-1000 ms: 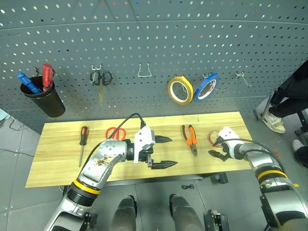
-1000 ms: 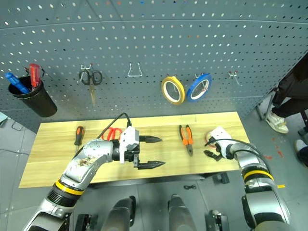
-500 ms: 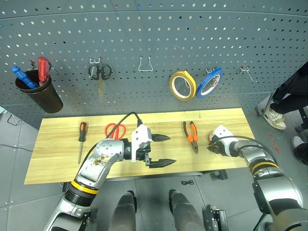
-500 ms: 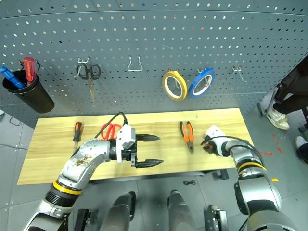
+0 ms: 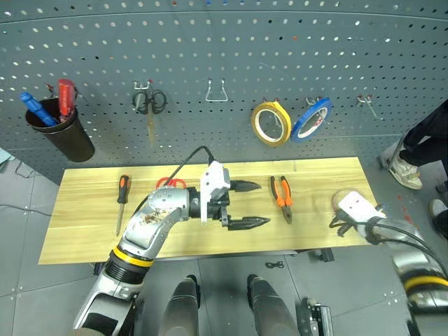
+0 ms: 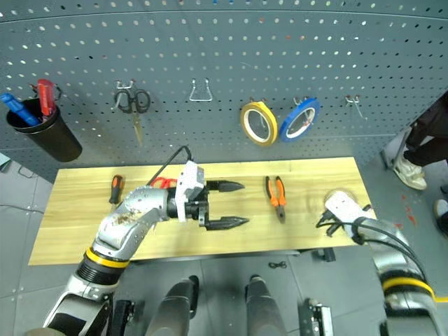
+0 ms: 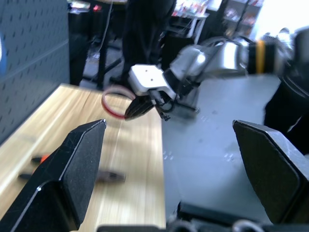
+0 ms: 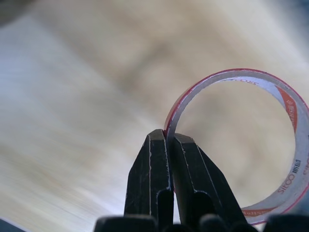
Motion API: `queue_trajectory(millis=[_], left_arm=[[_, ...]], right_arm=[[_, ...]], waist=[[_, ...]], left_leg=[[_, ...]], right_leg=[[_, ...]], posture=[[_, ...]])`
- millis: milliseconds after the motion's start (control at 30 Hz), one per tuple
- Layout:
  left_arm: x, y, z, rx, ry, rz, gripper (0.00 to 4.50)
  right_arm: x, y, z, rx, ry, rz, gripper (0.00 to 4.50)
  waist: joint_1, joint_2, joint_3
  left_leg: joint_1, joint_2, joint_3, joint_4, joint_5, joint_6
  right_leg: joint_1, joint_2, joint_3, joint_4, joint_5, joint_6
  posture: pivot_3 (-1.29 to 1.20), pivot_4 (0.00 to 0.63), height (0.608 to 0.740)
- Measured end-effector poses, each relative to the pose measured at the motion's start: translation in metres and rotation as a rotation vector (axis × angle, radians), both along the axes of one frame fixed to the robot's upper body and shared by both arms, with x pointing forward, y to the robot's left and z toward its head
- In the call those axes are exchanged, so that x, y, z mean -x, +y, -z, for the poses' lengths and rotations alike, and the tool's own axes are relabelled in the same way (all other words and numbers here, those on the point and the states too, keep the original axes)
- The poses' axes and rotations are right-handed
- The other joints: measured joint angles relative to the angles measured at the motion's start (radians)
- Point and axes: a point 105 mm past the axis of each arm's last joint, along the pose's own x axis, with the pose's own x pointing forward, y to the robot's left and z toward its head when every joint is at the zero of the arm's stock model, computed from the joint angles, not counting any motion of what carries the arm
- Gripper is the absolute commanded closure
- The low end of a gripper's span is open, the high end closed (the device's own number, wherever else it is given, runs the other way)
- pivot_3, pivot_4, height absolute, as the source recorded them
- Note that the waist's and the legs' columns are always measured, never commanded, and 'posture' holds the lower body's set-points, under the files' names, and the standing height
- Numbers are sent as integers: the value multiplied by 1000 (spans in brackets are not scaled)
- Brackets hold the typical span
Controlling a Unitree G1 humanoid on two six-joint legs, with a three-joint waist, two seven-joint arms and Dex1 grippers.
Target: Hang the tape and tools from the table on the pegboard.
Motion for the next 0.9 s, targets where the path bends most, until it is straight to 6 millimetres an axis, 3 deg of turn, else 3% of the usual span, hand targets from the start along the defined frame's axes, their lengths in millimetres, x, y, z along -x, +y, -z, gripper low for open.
queue_trajectory(millis=[133, 333, 400, 533, 800, 900], left_arm=[[-1, -15, -31, 102, -24, 35, 0], [-13, -23, -45, 163, -15, 5, 0], [-18, -23, -50, 190, -14, -13, 0], [-24, -24, -63, 229, -24, -37, 0], [-27, -20, -61, 231, -23, -59, 0], [-29, -17, -56, 224, -13, -73, 0]], right_arm=[[5, 14, -64, 110, -255, 5, 4456], [-7, 44, -103, 201, -415, -143, 4456], [-16, 44, -108, 201, -430, -160, 4456], [-34, 43, -113, 188, -431, -181, 4456], [-63, 39, -122, 101, -415, -189, 4456], [-66, 37, -111, 16, -364, -192, 3502]], waist=[[-16, 0, 0], [-38, 0, 0], [-39, -1, 0], [-40, -1, 0], [-39, -1, 0], [-38, -1, 0]], left_leg=[[3, 0, -1, 0, 2, -1], [2, -1, -1, 0, 5, -4], [2, -2, -1, 0, 5, -3], [2, -3, -1, -1, 5, -3], [1, -4, -1, -2, 5, -3], [1, -4, -2, -2, 5, -3]], right_leg=[[2, 1, -1, 1, -3, 5], [2, 0, 0, 0, -3, 9], [2, -1, -1, 0, 1, 2], [2, -2, -1, 0, 1, 2], [2, -4, -1, 0, 2, 2], [2, -5, -2, 0, 2, 2]], posture=[[-8, 283, 740], [-12, 285, 740], [-8, 285, 740], [4, 284, 740], [21, 287, 740], [21, 287, 740]])
